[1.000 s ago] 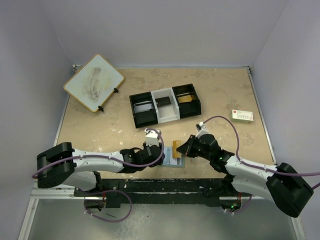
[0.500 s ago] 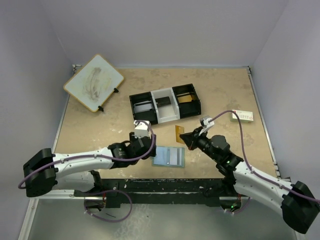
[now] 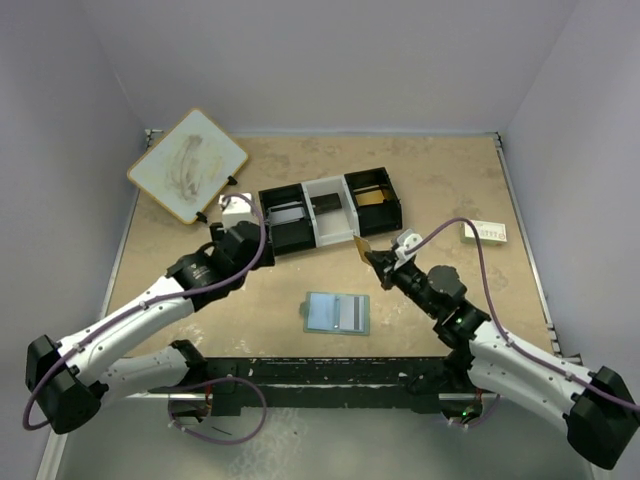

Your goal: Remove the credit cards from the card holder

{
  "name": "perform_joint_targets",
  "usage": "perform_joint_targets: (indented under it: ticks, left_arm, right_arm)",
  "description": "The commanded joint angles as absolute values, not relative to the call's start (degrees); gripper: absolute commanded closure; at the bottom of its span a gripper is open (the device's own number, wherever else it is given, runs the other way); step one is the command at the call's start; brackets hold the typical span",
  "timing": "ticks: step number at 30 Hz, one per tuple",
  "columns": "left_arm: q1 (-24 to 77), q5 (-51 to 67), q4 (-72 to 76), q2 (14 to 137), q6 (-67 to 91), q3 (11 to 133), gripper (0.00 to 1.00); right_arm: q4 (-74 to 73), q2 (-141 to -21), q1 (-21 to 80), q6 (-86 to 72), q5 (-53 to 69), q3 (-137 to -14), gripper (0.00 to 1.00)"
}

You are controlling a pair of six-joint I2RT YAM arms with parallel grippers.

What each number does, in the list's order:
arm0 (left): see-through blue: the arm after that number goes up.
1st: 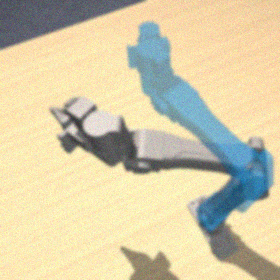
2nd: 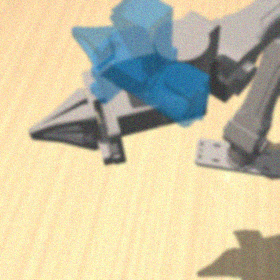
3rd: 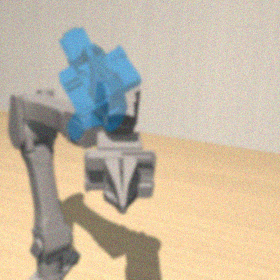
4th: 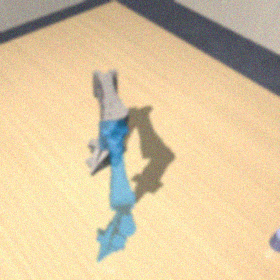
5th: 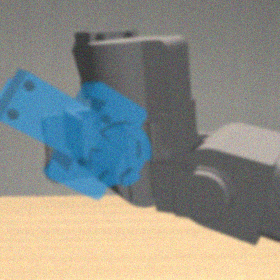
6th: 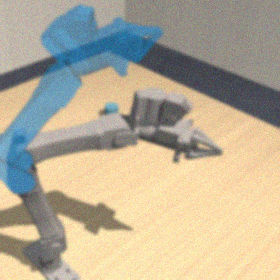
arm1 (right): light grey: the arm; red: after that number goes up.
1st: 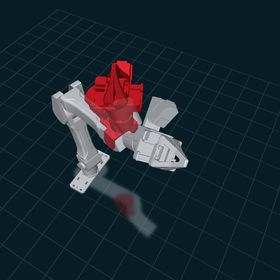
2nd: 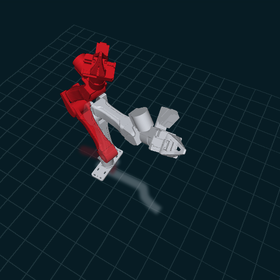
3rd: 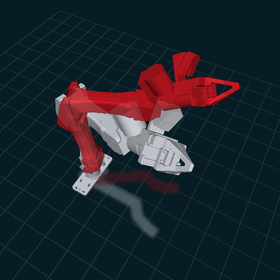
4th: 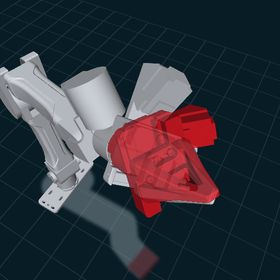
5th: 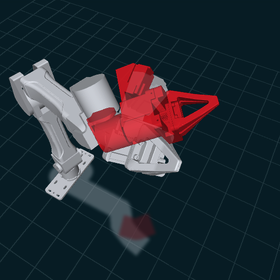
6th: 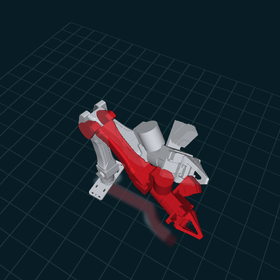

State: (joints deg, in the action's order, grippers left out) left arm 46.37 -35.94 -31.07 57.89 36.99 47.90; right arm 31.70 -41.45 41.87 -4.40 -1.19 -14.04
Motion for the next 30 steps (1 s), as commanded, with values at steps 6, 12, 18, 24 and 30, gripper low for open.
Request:
perform_joint_targets:
  ticks: [6, 12, 18, 24, 30]
  left_arm:
    - [34.59, -33.92, -36.14, 60.28, 24.73, 55.21, 0.29]
    - [31.64, -35.24, -32.15, 57.51, 26.47, 49.63, 0.29]
    - [31.64, -41.9, -33.3, 54.54, 26.62, 48.26, 0.28]
    - [31.6, -41.52, -33.0, 54.57, 26.12, 47.98, 0.27]
    - [31.64, -41.83, -32.95, 55.59, 25.47, 48.16, 0.27]
  right_arm:
    - [29.96, -52.08, 32.33, 6.87, -6.57, -27.71, 1.0]
    - [36.35, -58.55, 13.9, 6.18, 9.4, -30.19, 1.0]
    - [32.24, -69.73, 12.31, 18.0, 18.0, -39.34, 1.0]
    - [19.5, -84.12, 12.3, 39.94, 25.19, -51.62, 1.0]
    - [17.79, -94.3, 12.3, 54.65, 20.83, -57.92, 1.0]
